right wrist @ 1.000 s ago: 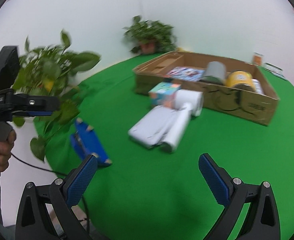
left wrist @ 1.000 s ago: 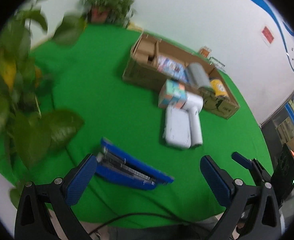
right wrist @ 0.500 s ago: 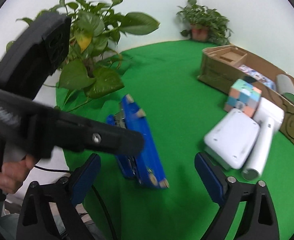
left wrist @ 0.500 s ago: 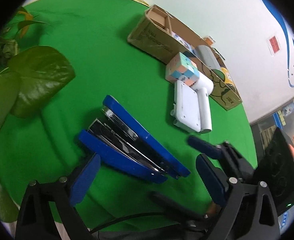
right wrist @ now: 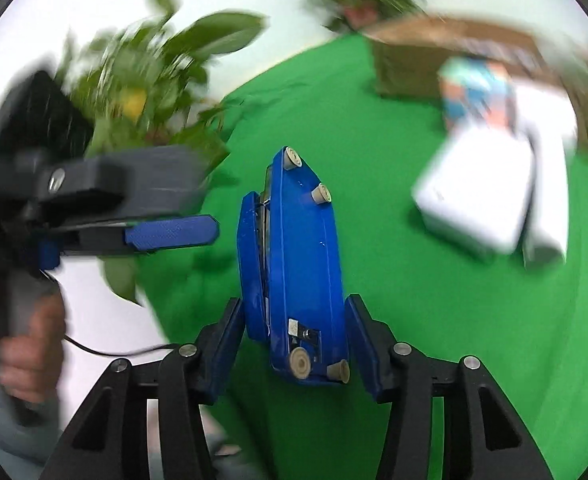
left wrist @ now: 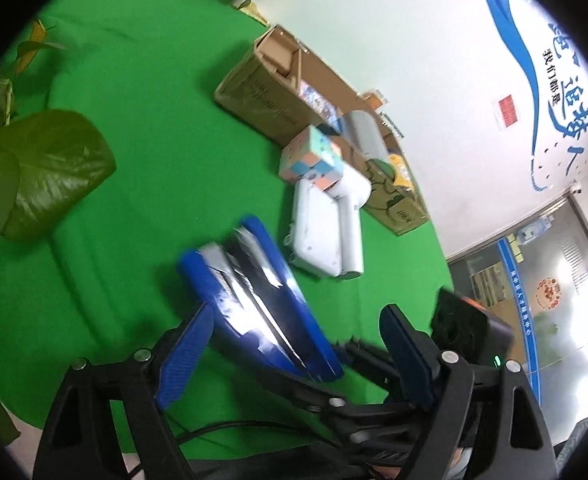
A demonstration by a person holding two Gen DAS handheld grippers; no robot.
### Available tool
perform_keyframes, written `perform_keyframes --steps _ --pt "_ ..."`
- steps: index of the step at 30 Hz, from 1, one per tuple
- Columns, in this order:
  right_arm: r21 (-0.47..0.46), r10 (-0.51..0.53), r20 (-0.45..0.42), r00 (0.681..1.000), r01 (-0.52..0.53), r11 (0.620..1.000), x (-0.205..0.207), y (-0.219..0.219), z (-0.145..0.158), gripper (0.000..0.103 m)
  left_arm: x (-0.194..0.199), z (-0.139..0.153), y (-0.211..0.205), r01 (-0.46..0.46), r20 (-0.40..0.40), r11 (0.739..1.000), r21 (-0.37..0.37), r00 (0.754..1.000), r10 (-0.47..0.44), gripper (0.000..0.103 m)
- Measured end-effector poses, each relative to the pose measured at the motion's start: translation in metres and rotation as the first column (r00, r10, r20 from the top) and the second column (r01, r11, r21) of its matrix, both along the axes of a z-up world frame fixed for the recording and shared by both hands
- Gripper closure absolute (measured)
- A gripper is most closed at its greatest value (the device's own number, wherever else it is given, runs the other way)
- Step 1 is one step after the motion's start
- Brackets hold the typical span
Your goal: Organize rigid objects
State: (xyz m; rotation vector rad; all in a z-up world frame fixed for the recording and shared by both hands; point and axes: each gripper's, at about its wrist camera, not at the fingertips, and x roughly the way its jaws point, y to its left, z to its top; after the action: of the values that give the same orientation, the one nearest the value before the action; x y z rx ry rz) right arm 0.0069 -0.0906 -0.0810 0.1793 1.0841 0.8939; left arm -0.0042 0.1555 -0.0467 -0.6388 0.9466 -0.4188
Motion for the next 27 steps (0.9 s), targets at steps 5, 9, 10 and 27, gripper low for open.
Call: perform_keyframes --steps 5,9,10,27 --pt "0.208 -0.087 -0.319 0.944 0.160 0.965 0.003 -0.055 -0.023 0.065 0.003 -0.003 -0.016 0.028 -0.001 0.999 -0.019 1.000 -0.028 0.018" --pt "0.085 -0.227 -0.135 0.965 0.239 0.967 -0.002 -0.074 -0.004 0.041 0.012 -0.015 -0.034 0.086 -0.048 0.996 -0.021 0.995 -0.087 0.018" --pt "0.064 -0.238 -0.098 0.966 0.244 0.968 -0.002 -0.076 0.002 0.039 0.014 -0.018 -0.039 0.099 -0.056 0.995 -0.028 0.993 -0.100 0.018" --pt "-0.277 -0.049 0.357 0.933 0.156 0.948 -0.044 -0.028 0.005 0.026 0.017 -0.032 -0.051 0.135 -0.140 0.991 0.011 0.981 -0.132 0.018"
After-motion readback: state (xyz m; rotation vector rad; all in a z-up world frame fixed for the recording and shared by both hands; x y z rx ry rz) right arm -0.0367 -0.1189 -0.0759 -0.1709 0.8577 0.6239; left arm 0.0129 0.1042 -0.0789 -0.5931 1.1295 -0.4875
